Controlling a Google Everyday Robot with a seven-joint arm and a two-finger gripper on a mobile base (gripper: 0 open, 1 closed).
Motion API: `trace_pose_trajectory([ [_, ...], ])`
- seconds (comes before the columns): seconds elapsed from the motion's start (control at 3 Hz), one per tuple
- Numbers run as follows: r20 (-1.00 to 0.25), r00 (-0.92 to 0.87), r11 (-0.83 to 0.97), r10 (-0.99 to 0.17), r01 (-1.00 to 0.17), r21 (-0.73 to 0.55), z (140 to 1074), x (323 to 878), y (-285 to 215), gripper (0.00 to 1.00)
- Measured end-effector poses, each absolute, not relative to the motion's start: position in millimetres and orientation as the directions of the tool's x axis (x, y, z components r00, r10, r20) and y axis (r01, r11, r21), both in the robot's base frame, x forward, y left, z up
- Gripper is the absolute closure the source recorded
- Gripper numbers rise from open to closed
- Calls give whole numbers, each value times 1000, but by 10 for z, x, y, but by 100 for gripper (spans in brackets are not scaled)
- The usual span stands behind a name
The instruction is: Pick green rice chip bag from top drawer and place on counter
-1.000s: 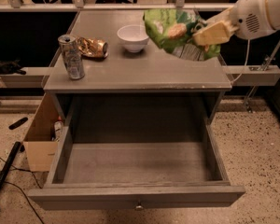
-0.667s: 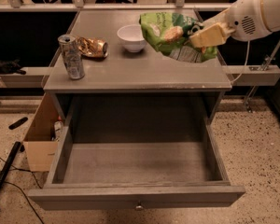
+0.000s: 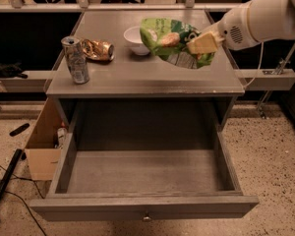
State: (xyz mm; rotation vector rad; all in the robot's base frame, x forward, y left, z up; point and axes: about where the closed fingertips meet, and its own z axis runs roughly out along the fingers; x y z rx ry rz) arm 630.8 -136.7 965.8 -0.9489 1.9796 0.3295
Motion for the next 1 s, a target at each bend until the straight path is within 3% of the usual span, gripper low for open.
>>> trace_pose_trajectory([
  [1.0, -785, -398, 757, -475, -640, -134, 9156, 6828, -1534, 100],
])
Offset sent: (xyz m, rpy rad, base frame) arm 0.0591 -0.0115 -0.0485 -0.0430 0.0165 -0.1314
